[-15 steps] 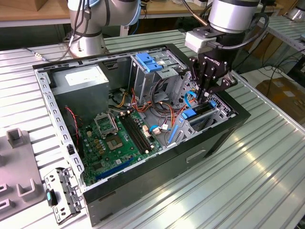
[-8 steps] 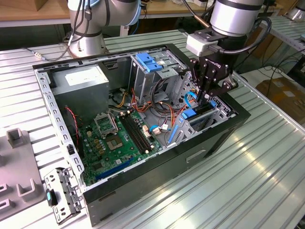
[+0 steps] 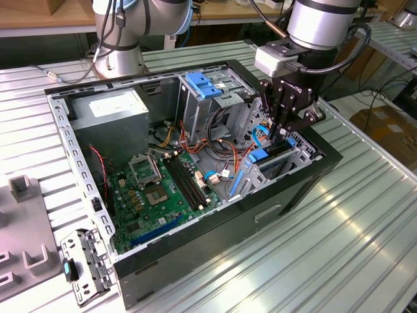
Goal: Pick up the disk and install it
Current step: 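Insert the second disk wire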
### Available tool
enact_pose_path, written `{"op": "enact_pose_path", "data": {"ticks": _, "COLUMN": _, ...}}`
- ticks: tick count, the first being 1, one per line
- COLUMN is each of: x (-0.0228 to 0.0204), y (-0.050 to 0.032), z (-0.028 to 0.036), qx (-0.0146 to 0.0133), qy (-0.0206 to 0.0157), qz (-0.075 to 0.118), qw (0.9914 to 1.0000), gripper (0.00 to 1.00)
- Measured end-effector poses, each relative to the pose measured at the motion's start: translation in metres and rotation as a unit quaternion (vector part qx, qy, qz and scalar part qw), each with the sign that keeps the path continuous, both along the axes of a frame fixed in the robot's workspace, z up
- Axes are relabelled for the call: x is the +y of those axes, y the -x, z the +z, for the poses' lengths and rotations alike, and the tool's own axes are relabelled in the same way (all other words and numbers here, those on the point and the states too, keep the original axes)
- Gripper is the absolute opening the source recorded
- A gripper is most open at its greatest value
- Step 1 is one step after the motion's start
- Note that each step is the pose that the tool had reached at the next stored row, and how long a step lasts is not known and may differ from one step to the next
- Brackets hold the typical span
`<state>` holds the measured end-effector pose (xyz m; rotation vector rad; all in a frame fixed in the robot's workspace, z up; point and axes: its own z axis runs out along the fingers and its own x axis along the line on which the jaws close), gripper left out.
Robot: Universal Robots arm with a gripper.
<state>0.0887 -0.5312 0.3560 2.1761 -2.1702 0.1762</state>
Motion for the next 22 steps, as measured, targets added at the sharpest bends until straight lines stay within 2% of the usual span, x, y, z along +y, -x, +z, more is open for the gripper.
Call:
{"op": "enact_pose_path", "data": {"ticks": 1, "x": -0.0002, "y": 0.0001, "z": 0.0001, "qx": 0.0, "qy": -0.0005, "qz": 0.0, "qw": 1.0, "gripper": 0.16}}
{"op": "enact_pose_path", "data": {"ticks": 3, "x": -0.0009, "y": 0.0002, "z": -0.0001, "qx": -0.0002, "qy": -0.0048, "qz": 0.0, "qw": 0.99999, "gripper": 0.16}}
{"op": "enact_pose_path", "data": {"ticks": 6, "x": -0.005, "y": 0.0003, "z": -0.0002, "qx": -0.0004, "qy": -0.0175, "qz": 0.0, "qw": 0.99985, "gripper": 0.16}}
{"op": "enact_pose_path", "data": {"ticks": 10, "x": -0.0149, "y": 0.0003, "z": -0.0007, "qx": -0.0005, "qy": -0.0307, "qz": 0.0, "qw": 0.99953, "gripper": 0.16}}
{"op": "enact_pose_path", "data": {"ticks": 16, "x": -0.0156, "y": 0.0003, "z": -0.0009, "qx": -0.0005, "qy": -0.0326, "qz": 0.0, "qw": 0.99947, "gripper": 0.16}}
{"op": "enact_pose_path", "data": {"ticks": 22, "x": -0.0156, "y": 0.0003, "z": -0.0008, "qx": -0.0005, "qy": -0.0326, "qz": 0.0, "qw": 0.99947, "gripper": 0.16}}
